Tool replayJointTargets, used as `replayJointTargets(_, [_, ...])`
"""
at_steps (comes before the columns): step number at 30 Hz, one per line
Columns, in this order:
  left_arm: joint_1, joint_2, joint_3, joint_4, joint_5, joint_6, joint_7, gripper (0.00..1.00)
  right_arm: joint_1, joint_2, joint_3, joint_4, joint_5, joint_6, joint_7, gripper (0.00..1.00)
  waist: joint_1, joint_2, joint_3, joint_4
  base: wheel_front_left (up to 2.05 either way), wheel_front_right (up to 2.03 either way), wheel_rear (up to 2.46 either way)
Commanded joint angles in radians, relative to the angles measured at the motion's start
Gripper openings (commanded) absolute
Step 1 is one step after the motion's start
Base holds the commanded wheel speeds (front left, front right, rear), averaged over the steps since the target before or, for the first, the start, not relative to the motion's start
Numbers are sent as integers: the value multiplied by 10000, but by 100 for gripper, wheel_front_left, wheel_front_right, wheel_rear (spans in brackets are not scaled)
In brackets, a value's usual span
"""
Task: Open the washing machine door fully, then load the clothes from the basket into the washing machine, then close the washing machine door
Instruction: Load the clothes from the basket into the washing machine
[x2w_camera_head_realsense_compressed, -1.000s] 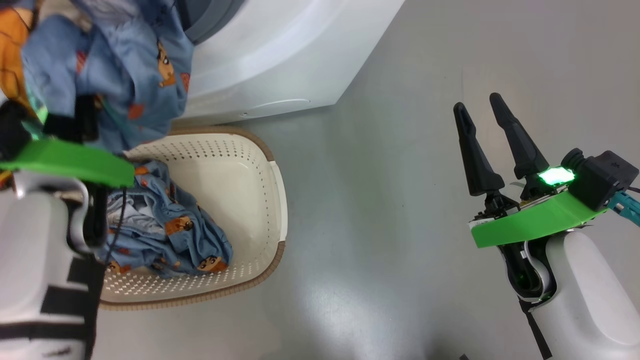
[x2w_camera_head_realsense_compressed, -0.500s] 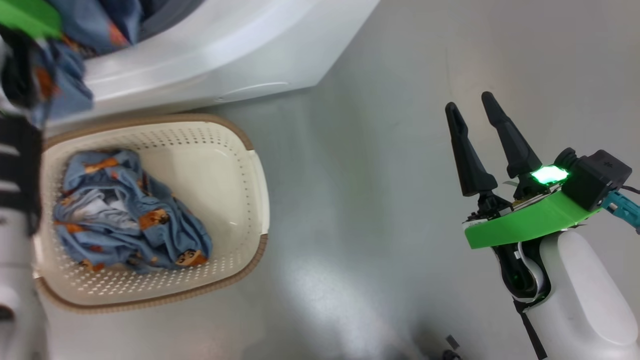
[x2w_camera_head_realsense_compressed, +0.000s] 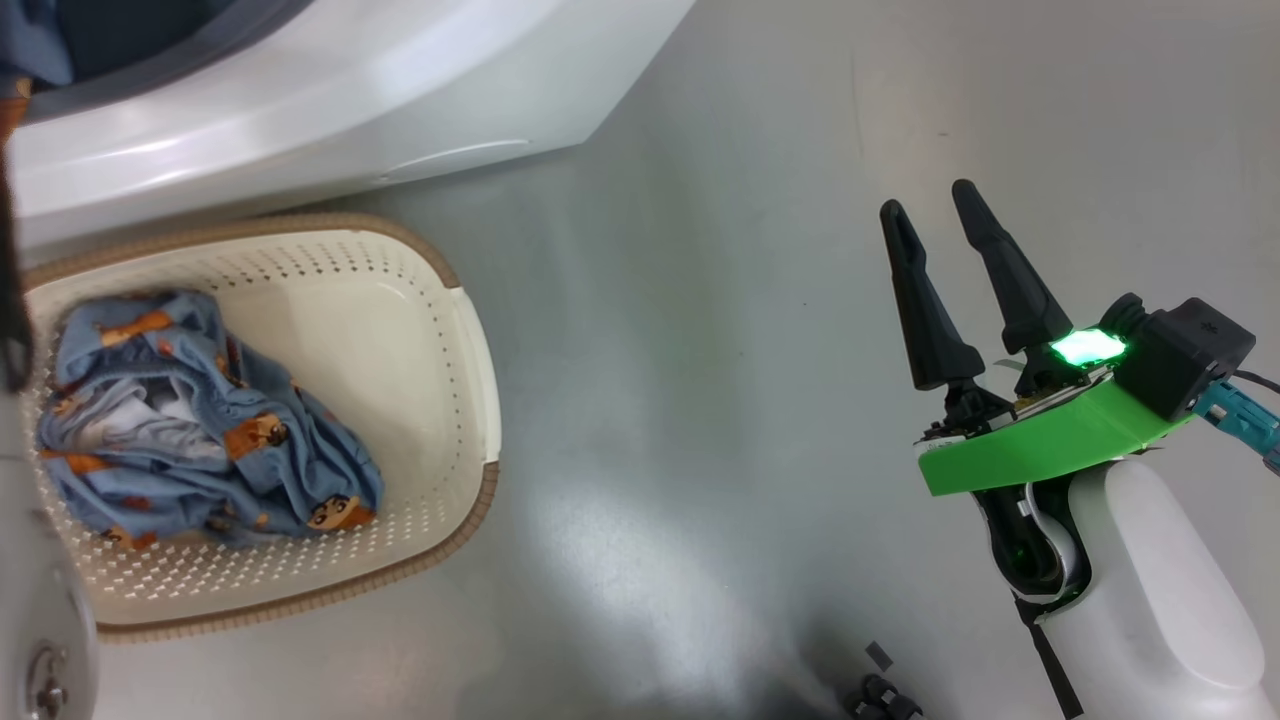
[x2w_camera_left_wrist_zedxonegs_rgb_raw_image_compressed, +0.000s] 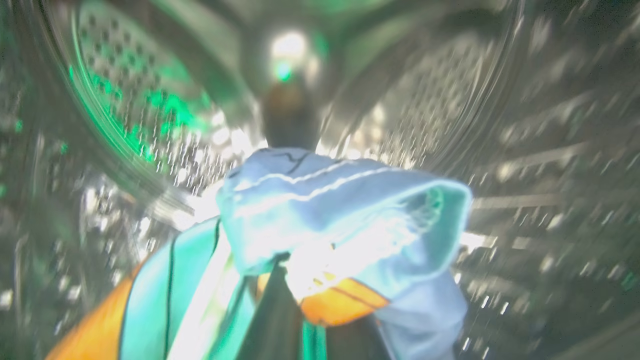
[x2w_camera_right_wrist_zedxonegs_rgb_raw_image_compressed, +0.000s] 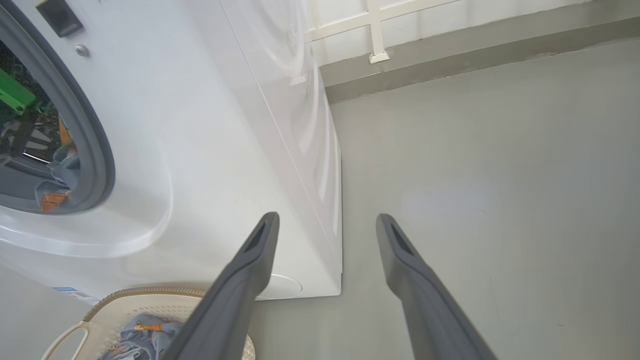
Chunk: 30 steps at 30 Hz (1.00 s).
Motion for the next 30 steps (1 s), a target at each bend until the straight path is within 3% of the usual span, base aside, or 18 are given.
replayJointTargets(1, [147,362,-54,66,175,85,-21,100,86,26,128,-212,-148,16,-48,100,-1,0,-21,68,0,0,0])
replayJointTargets(8, [-378,275,-488,1703,516,185,-27,100,38,-23,100,-193,-157,16,-48,100,-1,0,-69,273,0,0,0])
replayJointTargets(13, [-317,269,-627,2041,615,149,-32,100,90,-43,37,-189,-170,16,-48,100,-1,0,-185,417,0,0,0])
replayJointTargets(30, [2685,290,-393,-803,715,60,-35,100,308,-68,-14,-110,-131,16,-48,100,-1,0,-836,813,0,0,0])
